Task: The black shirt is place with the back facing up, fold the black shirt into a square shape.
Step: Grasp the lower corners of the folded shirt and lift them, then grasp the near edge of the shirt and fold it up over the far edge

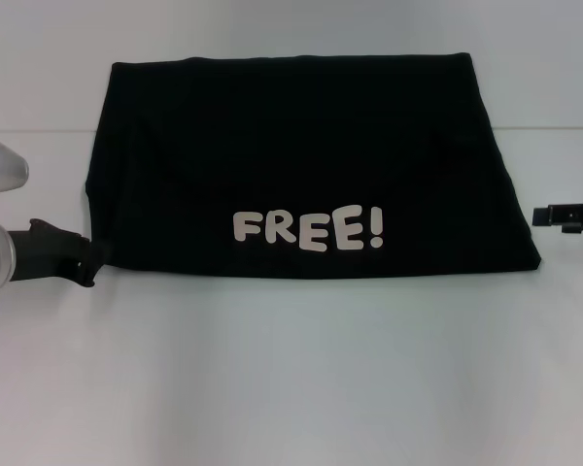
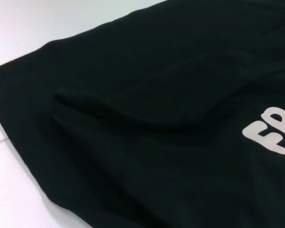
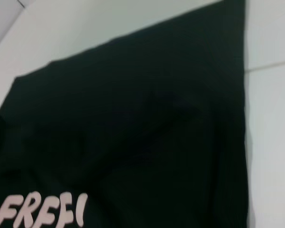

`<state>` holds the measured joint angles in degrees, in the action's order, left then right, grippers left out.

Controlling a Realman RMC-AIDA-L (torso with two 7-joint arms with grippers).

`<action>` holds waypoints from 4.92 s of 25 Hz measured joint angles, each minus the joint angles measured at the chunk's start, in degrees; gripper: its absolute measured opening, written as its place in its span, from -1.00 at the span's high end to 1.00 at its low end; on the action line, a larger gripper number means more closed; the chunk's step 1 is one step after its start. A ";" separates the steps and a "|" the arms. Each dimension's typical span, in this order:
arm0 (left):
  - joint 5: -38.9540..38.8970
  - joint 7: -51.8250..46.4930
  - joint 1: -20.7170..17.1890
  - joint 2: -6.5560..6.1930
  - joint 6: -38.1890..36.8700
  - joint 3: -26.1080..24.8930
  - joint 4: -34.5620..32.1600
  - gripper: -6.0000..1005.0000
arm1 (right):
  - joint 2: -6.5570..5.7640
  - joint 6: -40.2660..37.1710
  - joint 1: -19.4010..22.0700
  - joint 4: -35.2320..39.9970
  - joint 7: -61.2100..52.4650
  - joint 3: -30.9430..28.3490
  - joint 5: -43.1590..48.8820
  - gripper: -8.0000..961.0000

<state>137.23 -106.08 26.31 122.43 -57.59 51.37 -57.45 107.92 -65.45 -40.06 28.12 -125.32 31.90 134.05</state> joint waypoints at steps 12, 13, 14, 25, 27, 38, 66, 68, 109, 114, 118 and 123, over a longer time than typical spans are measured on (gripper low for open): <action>0.73 0.24 0.19 0.00 0.29 -0.14 0.24 0.99 | 3.38 3.69 -1.55 -0.79 -0.91 4.80 1.97 -0.30; 0.74 0.24 0.19 0.00 0.33 -0.13 0.27 0.99 | 3.56 4.28 -1.56 -0.79 -0.94 5.12 1.98 -0.30; 0.75 0.24 0.20 -0.04 0.36 -0.13 0.32 0.99 | 3.74 5.06 -1.59 -0.79 -0.96 5.44 1.98 -0.30; 0.75 0.27 0.49 -0.38 0.56 -0.13 0.83 0.97 | 5.54 8.42 -2.22 -0.92 -0.98 7.72 2.00 -0.29; 0.75 0.26 0.58 -0.49 0.56 -0.13 0.93 0.97 | 5.73 8.45 -2.29 -1.09 -0.98 8.12 2.00 -0.28; 0.75 0.35 0.70 -0.53 0.65 -0.13 1.07 0.95 | 5.63 7.27 -1.68 -0.75 0.37 7.84 1.64 0.15; -4.00 -1.82 -9.23 1.47 -45.19 -8.83 -16.26 0.90 | 1.34 -29.20 16.14 13.07 18.43 -1.65 1.72 0.97; -3.92 -1.81 -9.70 1.48 -46.85 -9.94 -16.19 0.90 | 1.31 -30.97 17.38 13.40 19.27 -1.93 1.77 0.97; 1.17 -6.94 20.98 -8.08 6.01 -9.13 21.71 0.83 | 1.20 15.86 -8.54 -6.16 21.65 -7.75 1.49 0.98; 1.94 -6.95 21.92 -7.55 11.11 -8.56 21.84 0.82 | 2.83 22.96 -11.99 -6.87 21.64 -7.56 1.43 0.97; 2.14 -6.94 22.63 -7.54 13.50 -8.44 22.11 0.81 | 3.28 27.81 -13.89 -8.31 21.83 -7.39 1.41 0.97; 2.21 -6.94 23.11 -7.56 15.70 -8.38 22.34 0.80 | 3.35 31.44 -15.10 -9.33 22.23 -6.95 1.40 0.97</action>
<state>139.44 -113.03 49.42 114.87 -41.90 42.99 -35.11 111.28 -34.01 -55.16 18.79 -103.09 24.94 135.46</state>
